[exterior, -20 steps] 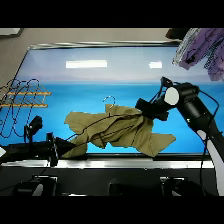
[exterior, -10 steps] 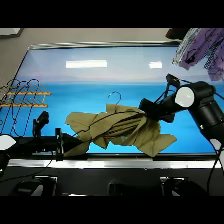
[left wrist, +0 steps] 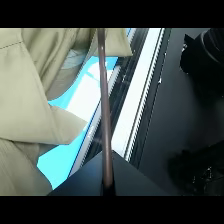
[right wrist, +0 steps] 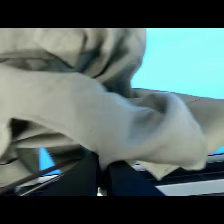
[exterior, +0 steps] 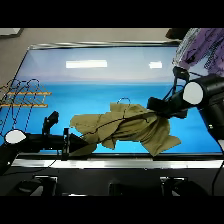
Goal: Fold the clothes and pants, and hang the long-sleeved shirts on hangers.
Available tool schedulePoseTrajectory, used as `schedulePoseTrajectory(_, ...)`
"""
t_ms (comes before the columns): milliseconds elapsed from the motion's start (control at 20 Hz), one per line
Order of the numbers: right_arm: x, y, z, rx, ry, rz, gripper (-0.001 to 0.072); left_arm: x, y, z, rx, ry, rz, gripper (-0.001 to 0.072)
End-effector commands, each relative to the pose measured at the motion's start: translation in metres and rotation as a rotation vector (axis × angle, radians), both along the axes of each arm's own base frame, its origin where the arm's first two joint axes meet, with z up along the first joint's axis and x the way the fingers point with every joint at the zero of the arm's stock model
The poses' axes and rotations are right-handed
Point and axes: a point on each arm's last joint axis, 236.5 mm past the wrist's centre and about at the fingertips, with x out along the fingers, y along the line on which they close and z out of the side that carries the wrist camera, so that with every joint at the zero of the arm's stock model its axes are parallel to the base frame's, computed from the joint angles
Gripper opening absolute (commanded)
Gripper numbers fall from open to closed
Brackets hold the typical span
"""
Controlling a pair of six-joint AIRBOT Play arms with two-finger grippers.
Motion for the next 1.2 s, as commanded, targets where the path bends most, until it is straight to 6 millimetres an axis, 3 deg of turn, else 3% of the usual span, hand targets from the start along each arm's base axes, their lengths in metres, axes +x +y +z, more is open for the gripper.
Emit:
schedulePoseTrajectory(0,0.01,-0.018,0.007,-0.107,-0.052,0.076,0.0027,-0.008,-0.001,0.006,-0.029,0.019,-0.051,0.0012)
schedulePoseTrajectory(100,0.019,-0.004,0.012,-0.074,-0.104,0.155,0.0027,-0.016,-0.003,0.005,-0.044,0.047,-0.094,0.0011)
schedulePoseTrajectory(200,0.02,0.009,0.013,-0.047,-0.12,0.241,0.0027,-0.01,-0.008,0.009,-0.093,0.044,-0.091,0.0011)
schedulePoseTrajectory(500,0.0,0.047,0.014,0.094,-0.077,0.369,0.0027,0.007,-0.019,0.008,-0.151,0.06,-0.099,0.0011)
schedulePoseTrajectory(650,-0.008,0.054,0.019,0.127,-0.057,0.379,0.0027,0.021,-0.023,0.003,-0.134,0.056,-0.092,0.0012)
schedulePoseTrajectory(850,-0.005,0.046,0.048,0.119,-0.097,0.325,0.0027,0.045,-0.021,-0.009,-0.084,0.027,-0.018,0.0013)
schedulePoseTrajectory(1150,-0.013,0.072,0.063,0.248,-0.093,0.314,0.0027,0.034,-0.04,-0.012,-0.067,0.01,-0.06,0.0012)
